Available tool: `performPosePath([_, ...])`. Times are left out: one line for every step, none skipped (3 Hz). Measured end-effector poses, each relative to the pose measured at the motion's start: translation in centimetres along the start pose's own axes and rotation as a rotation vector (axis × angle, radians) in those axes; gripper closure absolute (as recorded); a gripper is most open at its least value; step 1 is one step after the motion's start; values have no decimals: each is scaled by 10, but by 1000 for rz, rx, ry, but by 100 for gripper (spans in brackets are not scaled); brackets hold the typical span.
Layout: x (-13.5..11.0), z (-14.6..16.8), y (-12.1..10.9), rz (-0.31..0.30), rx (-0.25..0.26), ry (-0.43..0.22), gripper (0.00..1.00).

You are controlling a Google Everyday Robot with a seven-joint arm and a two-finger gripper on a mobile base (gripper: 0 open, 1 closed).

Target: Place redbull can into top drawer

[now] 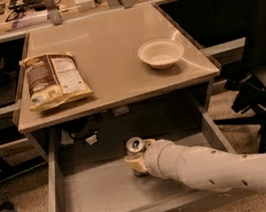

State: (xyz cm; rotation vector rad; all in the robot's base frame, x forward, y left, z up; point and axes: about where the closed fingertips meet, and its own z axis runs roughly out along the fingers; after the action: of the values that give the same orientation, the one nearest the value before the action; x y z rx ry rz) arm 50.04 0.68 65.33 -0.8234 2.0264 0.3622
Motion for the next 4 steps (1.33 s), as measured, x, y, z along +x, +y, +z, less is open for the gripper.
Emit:
performPosePath([0,0,0,0,0,0,63])
performPosePath([0,0,0,0,0,0,40])
performPosePath([0,0,0,0,0,0,16])
performPosePath([0,0,0,0,0,0,0])
